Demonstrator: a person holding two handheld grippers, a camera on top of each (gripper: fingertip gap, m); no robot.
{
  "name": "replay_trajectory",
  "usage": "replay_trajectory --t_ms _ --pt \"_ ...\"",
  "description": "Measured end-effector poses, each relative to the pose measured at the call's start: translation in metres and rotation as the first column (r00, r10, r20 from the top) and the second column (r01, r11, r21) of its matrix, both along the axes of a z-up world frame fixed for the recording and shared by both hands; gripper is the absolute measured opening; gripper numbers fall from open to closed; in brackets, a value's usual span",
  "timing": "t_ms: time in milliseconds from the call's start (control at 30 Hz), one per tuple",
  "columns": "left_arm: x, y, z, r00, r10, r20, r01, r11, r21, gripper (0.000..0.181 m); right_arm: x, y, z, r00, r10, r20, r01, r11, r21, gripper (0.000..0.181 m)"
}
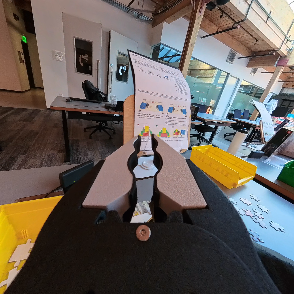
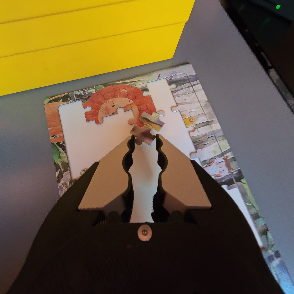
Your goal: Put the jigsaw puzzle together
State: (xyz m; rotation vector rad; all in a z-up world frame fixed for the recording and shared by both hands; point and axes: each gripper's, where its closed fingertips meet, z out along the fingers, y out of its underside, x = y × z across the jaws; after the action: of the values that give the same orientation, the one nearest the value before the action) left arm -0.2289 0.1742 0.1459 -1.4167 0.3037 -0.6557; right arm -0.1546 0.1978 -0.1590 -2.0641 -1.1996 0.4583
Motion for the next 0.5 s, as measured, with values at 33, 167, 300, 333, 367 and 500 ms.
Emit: replay_trajectory --t_ms 33,167,300,333,367,500 --pt "-0.002 0.001 -0.001 1.0 0.002 0.0 -0.002 1.0 -0.004 0.011 0.0 0.0 0.007 1.0 0.022 -0.005 -0.022 0.999 0.044 0.026" --pt "-0.01 0.007 -0.005 1.0 0.009 -0.004 -0.009 0.999 -0.039 0.012 0.007 -0.002 0.082 0.996 0.093 0.012 -0.089 0.9 0.426 0.026" --pt "-0.01 0.011 -0.012 0.998 -0.048 0.033 0.051 0.994 -0.1 0.015 0.02 -0.03 0.197 0.996 0.084 -0.019 -0.042 0.67 0.741 0.025" --pt "-0.005 0.008 -0.012 0.993 -0.094 0.064 0.101 0.989 -0.104 0.016 0.02 -0.043 0.217 0.992 0.117 -0.039 -0.044 0.634 0.772 0.025" --pt "0.003 0.004 -0.009 0.981 -0.164 0.104 0.174 0.98 -0.099 0.017 0.02 -0.054 0.23 0.988 0.147 -0.046 -0.053 0.605 0.795 0.025" --pt "0.046 -0.033 0.005 0.809 -0.54 0.233 0.56 0.828 -0.028 0.029 0.028 -0.074 0.254 0.985 0.172 -0.016 -0.08 0.538 0.839 0.025"
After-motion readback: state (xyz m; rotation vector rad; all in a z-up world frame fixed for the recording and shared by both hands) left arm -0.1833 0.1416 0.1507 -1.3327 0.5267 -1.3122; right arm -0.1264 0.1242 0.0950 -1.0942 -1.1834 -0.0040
